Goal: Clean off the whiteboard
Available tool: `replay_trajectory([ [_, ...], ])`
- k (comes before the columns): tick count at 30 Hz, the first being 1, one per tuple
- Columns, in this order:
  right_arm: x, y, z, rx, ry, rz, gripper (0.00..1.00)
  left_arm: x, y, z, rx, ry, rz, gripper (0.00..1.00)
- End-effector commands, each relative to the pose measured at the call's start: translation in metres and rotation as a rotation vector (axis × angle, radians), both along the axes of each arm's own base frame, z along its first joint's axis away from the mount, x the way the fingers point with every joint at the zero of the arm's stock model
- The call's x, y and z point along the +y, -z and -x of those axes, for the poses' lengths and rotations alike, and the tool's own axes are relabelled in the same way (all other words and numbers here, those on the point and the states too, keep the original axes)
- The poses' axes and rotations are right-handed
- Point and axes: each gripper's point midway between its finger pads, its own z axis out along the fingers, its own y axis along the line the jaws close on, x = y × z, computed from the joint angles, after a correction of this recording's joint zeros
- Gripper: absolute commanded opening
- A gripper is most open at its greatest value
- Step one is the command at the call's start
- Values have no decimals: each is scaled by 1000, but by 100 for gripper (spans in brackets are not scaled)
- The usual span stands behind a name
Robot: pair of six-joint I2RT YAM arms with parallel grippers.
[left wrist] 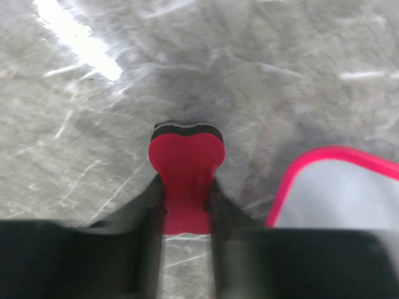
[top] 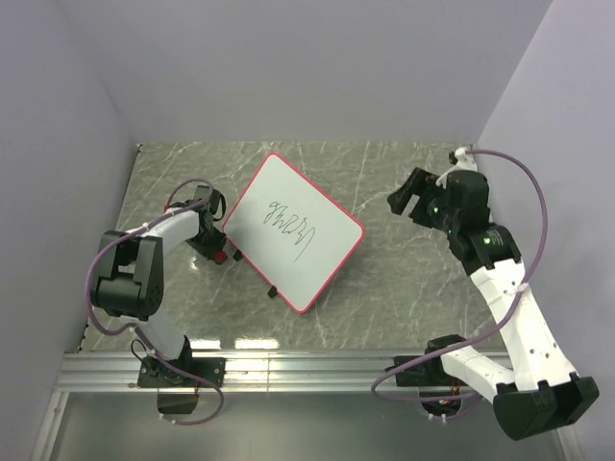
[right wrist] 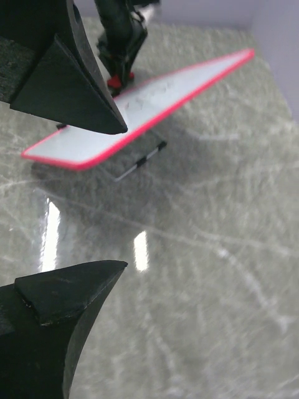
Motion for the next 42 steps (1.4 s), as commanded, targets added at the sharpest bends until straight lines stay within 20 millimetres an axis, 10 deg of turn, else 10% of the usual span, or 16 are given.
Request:
replay_trajectory([
  [1,30,-62,-28,-177,-155,-29,88,-13,3,-6,-28,53,51,21],
  [4,60,-76,-34,-194,-325,-79,89,-8,-5,-5,-17,64,24,0],
  [12,121,-71,-72,-109,-625,-238,89,0,-116,-42,-262,135,-65,0],
  [18,142,-30,-80,22,-725,-345,85,-68,-186,-64,-447,375,15,0],
  [29,171,10,-46,97,-812,-339,63,-218,-198,-31,-456,750,133,0],
  [42,161,32,-47,105,-732,-244,61,-276,-226,-2,-488,909,181,0],
])
